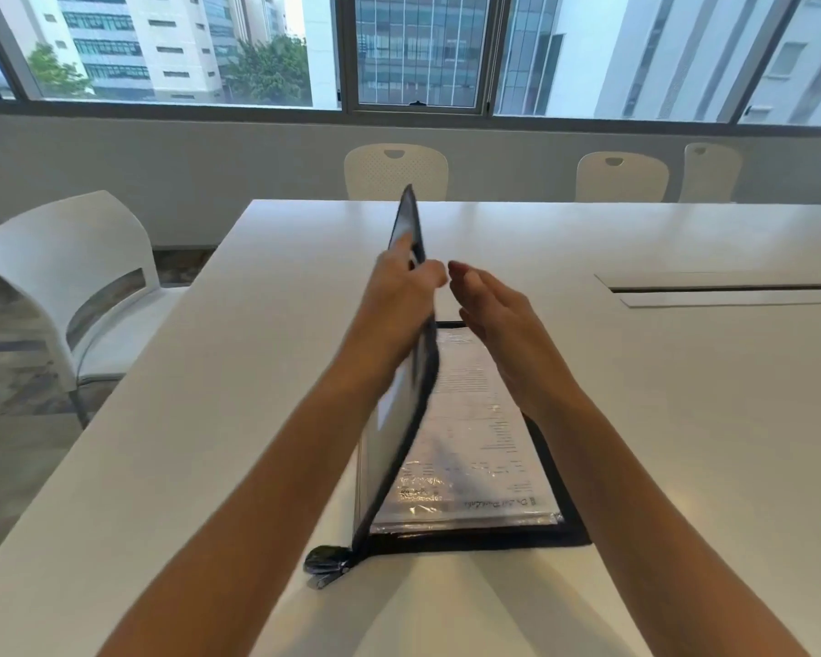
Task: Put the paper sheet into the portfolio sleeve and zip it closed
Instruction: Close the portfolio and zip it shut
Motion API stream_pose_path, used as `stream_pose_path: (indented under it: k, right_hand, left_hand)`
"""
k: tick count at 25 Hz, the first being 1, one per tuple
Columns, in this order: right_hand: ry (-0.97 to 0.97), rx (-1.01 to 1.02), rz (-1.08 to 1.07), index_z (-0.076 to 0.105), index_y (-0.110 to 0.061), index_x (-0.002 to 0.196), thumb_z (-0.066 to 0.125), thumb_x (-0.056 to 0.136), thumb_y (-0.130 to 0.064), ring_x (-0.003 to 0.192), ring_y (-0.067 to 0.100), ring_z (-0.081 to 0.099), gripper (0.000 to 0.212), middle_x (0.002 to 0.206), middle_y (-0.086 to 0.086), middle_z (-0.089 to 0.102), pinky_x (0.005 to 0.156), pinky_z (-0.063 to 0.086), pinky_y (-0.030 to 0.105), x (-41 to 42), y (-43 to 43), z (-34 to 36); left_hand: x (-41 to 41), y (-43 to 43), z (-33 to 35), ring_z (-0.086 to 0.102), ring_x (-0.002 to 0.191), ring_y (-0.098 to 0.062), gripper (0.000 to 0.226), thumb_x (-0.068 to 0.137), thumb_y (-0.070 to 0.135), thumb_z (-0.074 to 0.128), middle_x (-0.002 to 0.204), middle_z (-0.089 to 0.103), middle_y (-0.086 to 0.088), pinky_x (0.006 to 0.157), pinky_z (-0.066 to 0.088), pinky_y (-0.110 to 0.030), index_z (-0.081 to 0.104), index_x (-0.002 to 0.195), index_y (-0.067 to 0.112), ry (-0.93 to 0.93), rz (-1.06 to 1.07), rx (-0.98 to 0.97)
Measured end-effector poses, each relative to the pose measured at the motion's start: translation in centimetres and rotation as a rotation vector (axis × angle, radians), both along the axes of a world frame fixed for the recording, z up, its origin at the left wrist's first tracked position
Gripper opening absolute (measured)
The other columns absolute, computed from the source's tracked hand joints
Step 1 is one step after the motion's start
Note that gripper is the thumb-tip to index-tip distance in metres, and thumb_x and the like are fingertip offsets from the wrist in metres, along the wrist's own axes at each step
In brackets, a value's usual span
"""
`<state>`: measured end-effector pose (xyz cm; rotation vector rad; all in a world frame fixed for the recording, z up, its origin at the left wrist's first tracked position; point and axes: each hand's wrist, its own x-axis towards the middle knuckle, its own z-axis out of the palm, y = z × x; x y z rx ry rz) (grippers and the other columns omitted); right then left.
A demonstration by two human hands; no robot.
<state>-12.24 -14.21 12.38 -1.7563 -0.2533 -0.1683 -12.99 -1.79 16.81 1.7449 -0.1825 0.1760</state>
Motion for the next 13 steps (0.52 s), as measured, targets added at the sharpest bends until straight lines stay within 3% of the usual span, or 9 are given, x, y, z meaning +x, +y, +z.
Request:
stream_pose_path:
  k: [2,6,9,13]
  right_hand:
    - [0.033,0.181,0.056,0.054,-0.015,0.137,0.035,0.105,-0.035,0.123,0.018,0.058,0.042,0.134,0.006,0.062,0.105,0.045,0.036,-0.4,-0.5,0.9]
    - [0.252,0.42,-0.053,0.069,-0.014,0.114,0.039,0.102,-0.038,0.102,0.018,0.071,0.04,0.108,0.005,0.075,0.089,0.053,0.03,-0.7,-4.2,0.9]
    - [0.342,0.392,-0.131,0.068,-0.006,0.116,0.042,0.102,-0.021,0.105,0.023,0.069,0.032,0.11,0.011,0.074,0.091,0.053,0.03,-0.4,-7.8,-1.1]
    - [0.431,0.197,-0.203,0.062,-0.002,0.123,0.043,0.1,-0.004,0.106,0.024,0.068,0.03,0.117,0.015,0.069,0.096,0.052,0.035,-0.1,-11.4,-5.1]
  left_hand:
    - [0.3,-3.3,-1.5,0.058,0.109,-0.027,0.034,0.087,0.022,0.046,0.115,0.061,-0.01,0.097,0.045,-0.049,0.054,0.119,0.017,-0.012,0.021,-0.001]
    - [0.6,-9.1,-5.2,0.026,0.14,-0.024,0.055,0.093,0.03,0.038,0.151,0.034,-0.006,0.116,0.016,-0.049,0.031,0.146,0.017,-0.034,0.064,0.232]
    - [0.6,-12.3,-8.4,0.001,0.148,-0.021,0.061,0.097,0.03,0.029,0.162,0.01,-0.006,0.118,-0.002,-0.045,0.013,0.153,0.012,-0.038,-0.055,0.444]
    - [0.3,-14.5,-12.9,-0.008,0.148,-0.02,0.058,0.101,0.032,0.022,0.162,0.0,-0.009,0.117,-0.009,-0.043,0.009,0.152,0.007,-0.013,-0.175,0.64]
